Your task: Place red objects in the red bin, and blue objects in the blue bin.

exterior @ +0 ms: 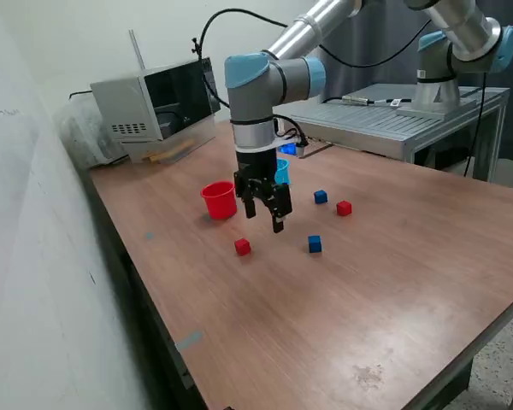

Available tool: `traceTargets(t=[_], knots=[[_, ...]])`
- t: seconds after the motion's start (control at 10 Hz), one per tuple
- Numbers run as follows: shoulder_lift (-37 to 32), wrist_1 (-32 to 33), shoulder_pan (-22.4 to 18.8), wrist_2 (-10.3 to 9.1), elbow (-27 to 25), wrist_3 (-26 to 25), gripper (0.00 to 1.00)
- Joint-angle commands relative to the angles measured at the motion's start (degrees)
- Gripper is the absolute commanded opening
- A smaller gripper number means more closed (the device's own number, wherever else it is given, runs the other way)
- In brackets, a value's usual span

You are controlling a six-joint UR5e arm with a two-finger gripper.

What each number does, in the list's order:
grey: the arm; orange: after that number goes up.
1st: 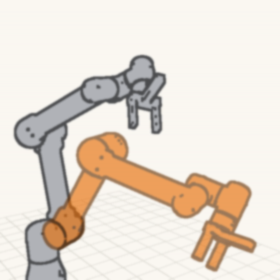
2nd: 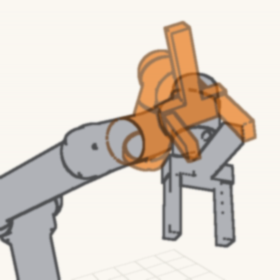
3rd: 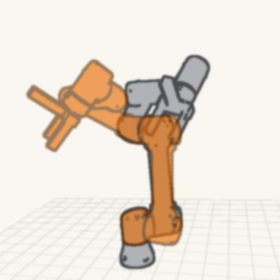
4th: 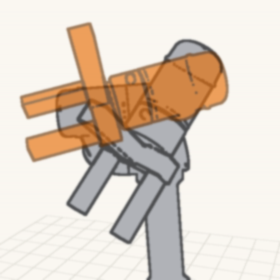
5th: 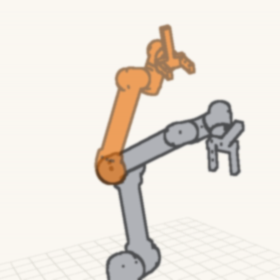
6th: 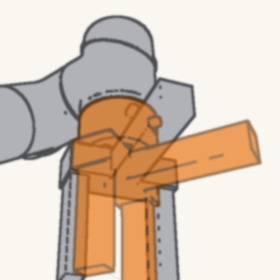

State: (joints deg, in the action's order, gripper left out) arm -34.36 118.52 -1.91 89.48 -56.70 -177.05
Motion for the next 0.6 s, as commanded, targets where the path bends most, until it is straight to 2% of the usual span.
traceTargets(t=[0.0,0.5], knots=[[2.70,0.92,1.38,0.34,3.95,0.30,1.00],[5.52,0.84,1.91,0.43,6.33,1.44,1.00]])
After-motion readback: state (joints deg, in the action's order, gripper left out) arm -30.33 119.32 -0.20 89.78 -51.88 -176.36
